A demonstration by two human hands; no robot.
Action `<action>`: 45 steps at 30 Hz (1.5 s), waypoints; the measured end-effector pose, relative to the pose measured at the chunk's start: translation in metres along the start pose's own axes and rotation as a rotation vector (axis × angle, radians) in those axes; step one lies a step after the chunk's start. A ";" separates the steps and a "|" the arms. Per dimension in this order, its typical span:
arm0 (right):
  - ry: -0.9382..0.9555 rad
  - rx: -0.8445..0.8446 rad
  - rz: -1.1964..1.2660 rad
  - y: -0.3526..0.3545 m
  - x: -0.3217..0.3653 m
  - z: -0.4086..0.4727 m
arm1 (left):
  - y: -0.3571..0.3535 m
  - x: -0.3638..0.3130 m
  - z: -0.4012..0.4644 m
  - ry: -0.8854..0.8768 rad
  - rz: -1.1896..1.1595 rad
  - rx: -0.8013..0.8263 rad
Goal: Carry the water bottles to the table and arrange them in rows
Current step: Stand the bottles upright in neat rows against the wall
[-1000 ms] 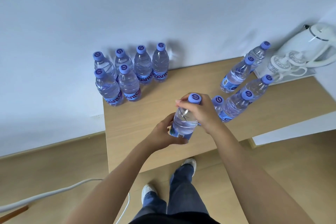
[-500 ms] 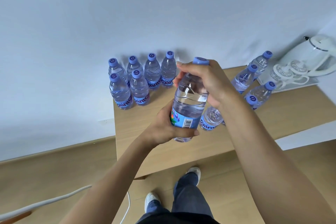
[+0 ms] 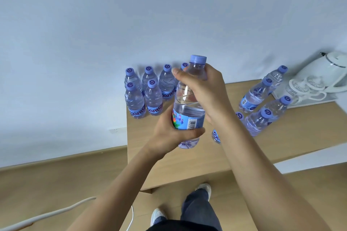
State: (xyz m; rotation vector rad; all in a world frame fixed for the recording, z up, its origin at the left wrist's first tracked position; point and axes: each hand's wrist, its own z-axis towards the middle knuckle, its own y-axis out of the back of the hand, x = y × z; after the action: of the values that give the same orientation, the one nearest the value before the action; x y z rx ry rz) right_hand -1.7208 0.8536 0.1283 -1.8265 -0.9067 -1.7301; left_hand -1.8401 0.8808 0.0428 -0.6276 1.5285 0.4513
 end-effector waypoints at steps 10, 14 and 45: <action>-0.048 0.162 0.166 0.003 0.013 -0.001 | 0.005 -0.009 -0.013 0.050 -0.082 0.094; -0.012 0.263 0.187 0.008 0.018 -0.001 | 0.008 -0.013 -0.013 0.097 -0.123 0.181; 0.105 0.227 0.179 0.013 0.013 -0.013 | -0.005 -0.021 -0.030 0.094 -0.029 0.017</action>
State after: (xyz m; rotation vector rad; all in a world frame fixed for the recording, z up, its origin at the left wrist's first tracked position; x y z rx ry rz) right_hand -1.7202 0.8369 0.1436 -1.6030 -0.8333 -1.5302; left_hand -1.8605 0.8601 0.0661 -0.6651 1.6090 0.3911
